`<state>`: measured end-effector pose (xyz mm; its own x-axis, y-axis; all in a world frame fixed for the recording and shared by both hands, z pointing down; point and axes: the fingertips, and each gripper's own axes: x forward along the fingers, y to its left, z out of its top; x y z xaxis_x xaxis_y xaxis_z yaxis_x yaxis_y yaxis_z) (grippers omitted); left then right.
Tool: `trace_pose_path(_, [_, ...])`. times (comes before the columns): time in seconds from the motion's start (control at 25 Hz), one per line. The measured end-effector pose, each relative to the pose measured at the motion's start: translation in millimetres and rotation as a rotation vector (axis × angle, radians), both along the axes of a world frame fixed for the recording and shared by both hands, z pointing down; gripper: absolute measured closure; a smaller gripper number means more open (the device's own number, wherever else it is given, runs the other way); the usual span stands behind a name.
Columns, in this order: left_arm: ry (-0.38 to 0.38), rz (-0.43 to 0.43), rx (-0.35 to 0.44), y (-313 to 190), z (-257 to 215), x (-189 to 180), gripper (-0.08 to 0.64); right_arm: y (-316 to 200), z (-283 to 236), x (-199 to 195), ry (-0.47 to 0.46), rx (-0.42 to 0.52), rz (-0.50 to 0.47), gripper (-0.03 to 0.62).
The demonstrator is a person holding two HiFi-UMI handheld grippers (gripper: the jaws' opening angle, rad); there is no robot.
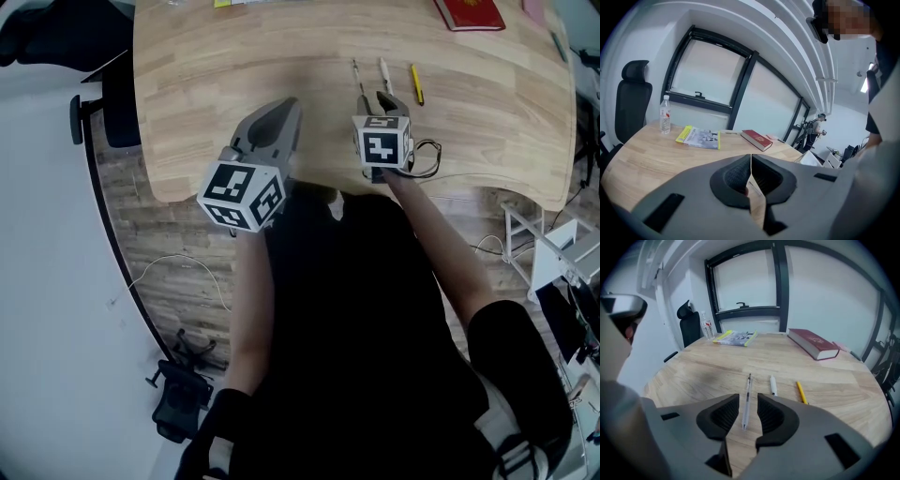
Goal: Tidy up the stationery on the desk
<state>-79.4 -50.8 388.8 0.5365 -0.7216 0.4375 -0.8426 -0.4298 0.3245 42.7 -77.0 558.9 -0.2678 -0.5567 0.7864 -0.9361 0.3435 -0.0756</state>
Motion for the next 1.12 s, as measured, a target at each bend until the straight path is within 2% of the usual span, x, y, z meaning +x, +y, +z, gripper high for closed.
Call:
trace_pose_path(0.2, [0.029, 0.051, 0.022, 7, -9, 3, 0.525, 10, -39, 17, -0.077, 0.049, 0.057, 0.47])
trace_pose_path(0.28, [0.042, 0.08, 0.024, 17, -10, 3, 0.525, 21, -55, 23, -0.096, 0.08, 0.067, 0.516])
trace_pose_path(0.36, [0.049, 0.106, 0.027, 31, -13, 0, 0.525, 35, -69, 27, -0.101, 0.114, 0.069, 0.534])
trace_pose_path(0.56, [0.059, 0.186, 0.064, 79, -29, -4, 0.525, 87, -101, 38, -0.101, 0.198, 0.06, 0.566])
trace_pose_path(0.8, [0.07, 0.25, 0.108, 152, -48, -15, 0.525, 165, -132, 44, -0.141, 0.23, 0.107, 0.571])
trace_pose_path(0.92, [0.083, 0.264, 0.133, 184, -61, -16, 0.525, 200, -159, 40, -0.207, 0.248, 0.099, 0.571])
trace_pose_path(1.12, [0.121, 0.29, 0.185, 222, -92, -14, 0.525, 240, -220, 23, -0.339, 0.35, 0.044, 0.571])
